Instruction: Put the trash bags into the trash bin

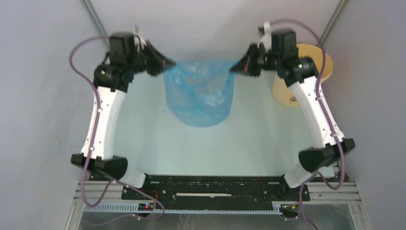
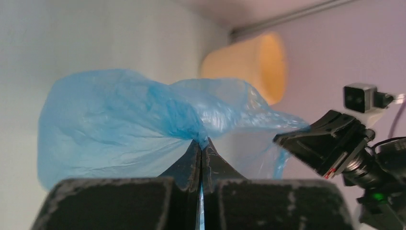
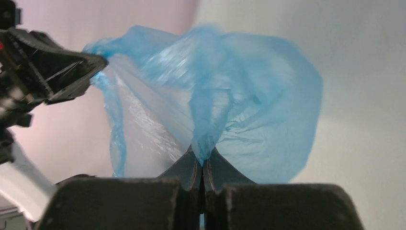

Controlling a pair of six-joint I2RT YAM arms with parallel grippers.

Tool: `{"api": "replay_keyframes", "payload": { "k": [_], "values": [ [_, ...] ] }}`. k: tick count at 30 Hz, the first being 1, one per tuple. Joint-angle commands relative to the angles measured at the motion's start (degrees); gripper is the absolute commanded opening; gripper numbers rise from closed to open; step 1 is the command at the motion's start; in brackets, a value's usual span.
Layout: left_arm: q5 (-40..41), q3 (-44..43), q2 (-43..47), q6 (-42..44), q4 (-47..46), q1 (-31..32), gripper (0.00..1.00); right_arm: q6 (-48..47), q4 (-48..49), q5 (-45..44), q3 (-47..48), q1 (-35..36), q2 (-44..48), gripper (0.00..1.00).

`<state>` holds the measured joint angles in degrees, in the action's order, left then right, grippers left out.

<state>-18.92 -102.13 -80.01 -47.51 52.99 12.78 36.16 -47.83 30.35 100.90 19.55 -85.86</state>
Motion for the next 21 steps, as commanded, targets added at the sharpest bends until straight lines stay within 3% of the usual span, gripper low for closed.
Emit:
{"api": "replay_keyframes", "payload": {
  "k": [1, 2, 4, 5, 7, 10, 14, 21],
  "values": [
    [-5.28, -36.33, -5.28, 0.92, 1.18, 1.43, 0.0, -3.46, -11.8, 0.36, 42.27, 4.42, -7.19, 0.0],
    [-3.71, -42.15, -5.15, 2.98, -0.48, 3.05, 0.0, -3.1, -10.72, 0.18, 47.12, 5.23, -7.25, 0.0],
    [-1.91, -39.76, 0.26, 5.7, -5.38, 5.43, 0.0, -0.33, -2.66, 2.4, 41.56, 5.87, -2.49, 0.0],
    [-1.76, -32.87, 4.69, 6.24, -11.95, 5.77, 0.0, 1.26, 2.92, 2.66, 33.08, 5.99, 1.99, 0.0],
    [1.92, -9.53, 14.92, 6.18, -20.83, 5.81, 0.0, 4.89, 16.33, 1.86, 13.56, 5.99, 11.08, 0.0],
    [9.86, 13.18, 26.19, 5.37, -24.04, 5.75, 0.0, 8.18, 24.83, 1.3, -7.47, 4.16, 18.98, 0.0],
    [11.52, 31.95, 30.67, 4.18, -17.23, 5.24, 0.0, 3.8, 19.21, 1.33, -22.21, 3.22, 21.46, 0.0],
    [4.92, 59.55, 33.55, 3.53, -18.41, 5.29, 0.0, -9.02, 7.41, -6.86, -39.32, 9.24, 21.88, 0.0]
  ]
}}
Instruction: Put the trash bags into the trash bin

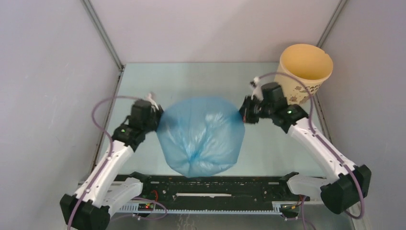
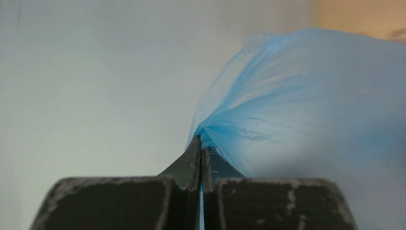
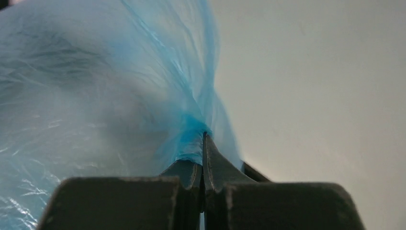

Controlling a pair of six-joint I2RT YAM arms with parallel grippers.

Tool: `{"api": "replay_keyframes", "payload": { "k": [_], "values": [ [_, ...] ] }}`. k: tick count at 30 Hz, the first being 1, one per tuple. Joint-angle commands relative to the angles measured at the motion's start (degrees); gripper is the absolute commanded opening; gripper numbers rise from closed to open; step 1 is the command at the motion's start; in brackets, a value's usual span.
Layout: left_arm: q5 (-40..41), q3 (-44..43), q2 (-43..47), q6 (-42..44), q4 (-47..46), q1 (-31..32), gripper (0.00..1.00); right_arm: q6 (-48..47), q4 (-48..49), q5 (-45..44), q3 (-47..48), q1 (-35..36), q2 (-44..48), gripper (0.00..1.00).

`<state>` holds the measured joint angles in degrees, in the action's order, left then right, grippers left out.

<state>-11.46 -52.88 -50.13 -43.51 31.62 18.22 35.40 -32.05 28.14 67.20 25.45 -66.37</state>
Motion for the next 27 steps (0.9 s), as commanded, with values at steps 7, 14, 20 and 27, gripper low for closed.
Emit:
{"api": "replay_keyframes", "payload": {
  "k": [7, 14, 20, 27],
  "values": [
    [-4.23, 15.14, 7.8, -2.49, 2.34, -0.2, 0.0, -8.8, -9.27, -5.79, -9.85, 3.78, 5.42, 0.0],
    [-7.73, -6.2, 2.58, -1.1, 2.44, -0.09, 0.0, -6.54, -9.17, -0.16, 5.11, 3.19, 0.56, 0.0],
    [-7.12, -22.33, -2.19, 0.46, 4.68, -0.06, 0.0, -3.34, -8.82, 1.99, 14.69, 0.68, -1.93, 0.0],
    [-4.28, -22.88, -3.82, 3.82, 5.24, -1.6, 0.0, -6.91, -9.98, 6.55, 16.01, -9.17, -3.82, 0.41]
  ]
}}
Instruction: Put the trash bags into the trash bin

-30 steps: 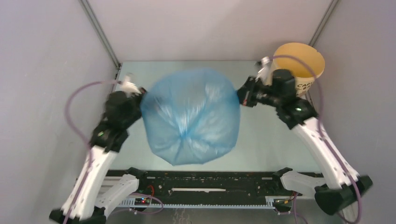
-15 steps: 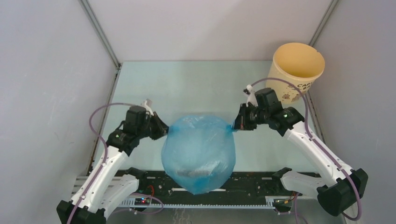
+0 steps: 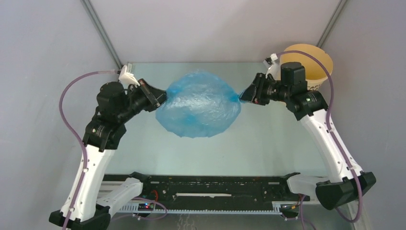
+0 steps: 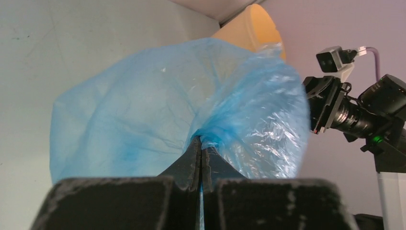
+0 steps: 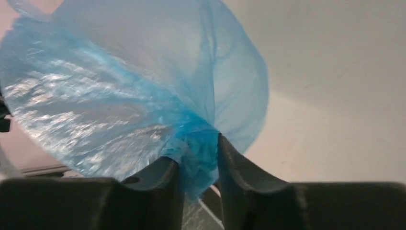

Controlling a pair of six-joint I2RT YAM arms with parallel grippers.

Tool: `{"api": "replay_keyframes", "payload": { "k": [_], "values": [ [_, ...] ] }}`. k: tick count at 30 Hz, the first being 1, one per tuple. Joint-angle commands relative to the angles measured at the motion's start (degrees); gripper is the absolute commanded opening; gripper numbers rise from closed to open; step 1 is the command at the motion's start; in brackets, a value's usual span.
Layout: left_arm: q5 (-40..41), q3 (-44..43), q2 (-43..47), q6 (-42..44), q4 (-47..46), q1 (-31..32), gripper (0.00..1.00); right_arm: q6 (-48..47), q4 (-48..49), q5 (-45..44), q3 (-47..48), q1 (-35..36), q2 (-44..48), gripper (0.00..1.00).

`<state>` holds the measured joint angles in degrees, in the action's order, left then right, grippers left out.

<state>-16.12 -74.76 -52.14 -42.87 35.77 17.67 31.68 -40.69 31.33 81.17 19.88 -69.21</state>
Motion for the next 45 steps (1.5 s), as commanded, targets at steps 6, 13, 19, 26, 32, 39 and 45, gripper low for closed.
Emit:
{"api": "replay_keyframes", "payload": {
  "k": [6, 13, 19, 26, 32, 39, 45],
  "values": [
    [-3.16, -2.47, -0.47, 6.24, -7.24, -1.06, 0.0, -14.01, -12.77, -4.12, 1.06, -3.0, 2.36, 0.76],
    [-3.72, 1.11, 2.49, 5.76, -21.59, -0.92, 0.0, -8.99, -20.51, -13.28, -4.56, -5.89, 8.84, 0.82],
    [-5.87, 4.54, 3.25, 9.08, -25.65, 0.7, 0.0, 25.19, -7.83, -7.57, -3.68, -3.99, 8.19, 0.83],
    [-4.91, 7.96, 3.32, 18.77, -19.75, 7.4, 0.0, 42.99, -5.21, -20.27, 8.46, 6.18, -2.45, 0.89],
    [-2.39, 13.56, 5.6, 21.48, -17.77, 10.71, 0.0, 41.22, -22.94, -28.58, 26.66, 11.07, -16.24, 0.93],
    [-2.32, 17.65, 7.45, 21.63, -16.13, 12.47, 0.0, 40.83, -24.52, -29.15, 26.79, 15.62, -22.46, 0.95],
    [-2.29, 18.02, 6.73, 21.45, -14.82, 14.23, 0.0, 40.25, -23.3, -27.57, 26.81, 17.71, -26.98, 0.95]
  ]
}}
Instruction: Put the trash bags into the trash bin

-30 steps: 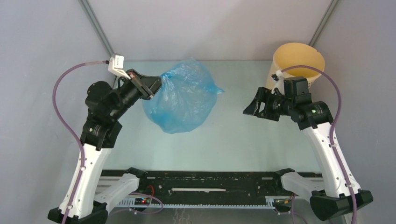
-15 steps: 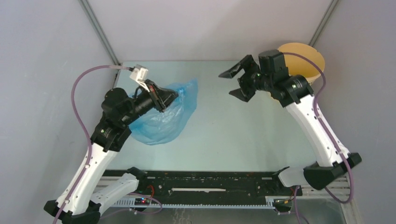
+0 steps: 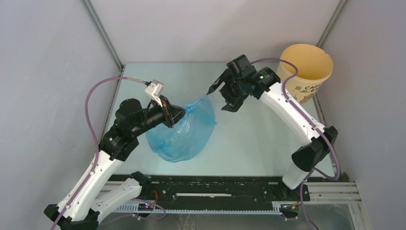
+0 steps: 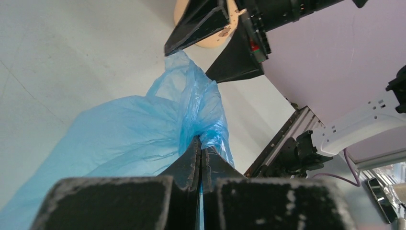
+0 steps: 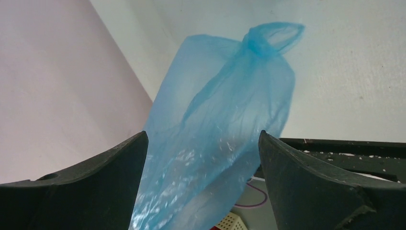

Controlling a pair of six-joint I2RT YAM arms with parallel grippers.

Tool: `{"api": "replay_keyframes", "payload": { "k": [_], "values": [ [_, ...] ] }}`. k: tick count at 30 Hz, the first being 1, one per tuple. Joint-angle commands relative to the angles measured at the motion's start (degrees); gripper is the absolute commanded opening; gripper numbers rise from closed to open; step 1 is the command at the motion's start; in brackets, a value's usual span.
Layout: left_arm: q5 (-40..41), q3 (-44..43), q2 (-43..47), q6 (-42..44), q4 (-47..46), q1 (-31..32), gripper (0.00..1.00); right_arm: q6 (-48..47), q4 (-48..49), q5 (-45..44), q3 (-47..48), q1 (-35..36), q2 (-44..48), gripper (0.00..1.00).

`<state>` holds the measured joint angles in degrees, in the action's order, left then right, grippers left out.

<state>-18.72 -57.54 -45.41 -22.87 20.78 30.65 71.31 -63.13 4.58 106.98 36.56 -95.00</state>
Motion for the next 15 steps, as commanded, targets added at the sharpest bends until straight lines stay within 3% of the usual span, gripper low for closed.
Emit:
{"api": "replay_keyframes", "payload": {
  "k": [1, 6, 8, 12, 15],
  "values": [
    [0.35, 0.84, -0.07, 1.43, 0.17, 1.51, 0.0, 0.47, -1.05, -1.07, 0.87, 1.18, -1.57, 0.94],
    [1.04, 0.99, -0.21, 1.5, 0.23, 2.44, 0.0, 0.95, -1.89, -1.9, -2.32, 2.58, -1.85, 0.89],
    [1.11, 0.97, -0.32, 1.48, 0.35, 2.56, 0.0, 1.92, -0.61, -2.75, -5.06, 3.39, -0.59, 0.81],
    [0.66, 0.56, -0.47, 1.33, 1.06, 2.71, 0.0, 3.78, 2.4, -3.51, -9.34, 2.7, 2.24, 0.29],
    [-1.05, -1.2, -1.1, 1.99, 4.99, 2.74, 0.06, 0.87, 1.41, -7.5, -6.57, 1.74, 3.43, 0.13]
  ]
}}
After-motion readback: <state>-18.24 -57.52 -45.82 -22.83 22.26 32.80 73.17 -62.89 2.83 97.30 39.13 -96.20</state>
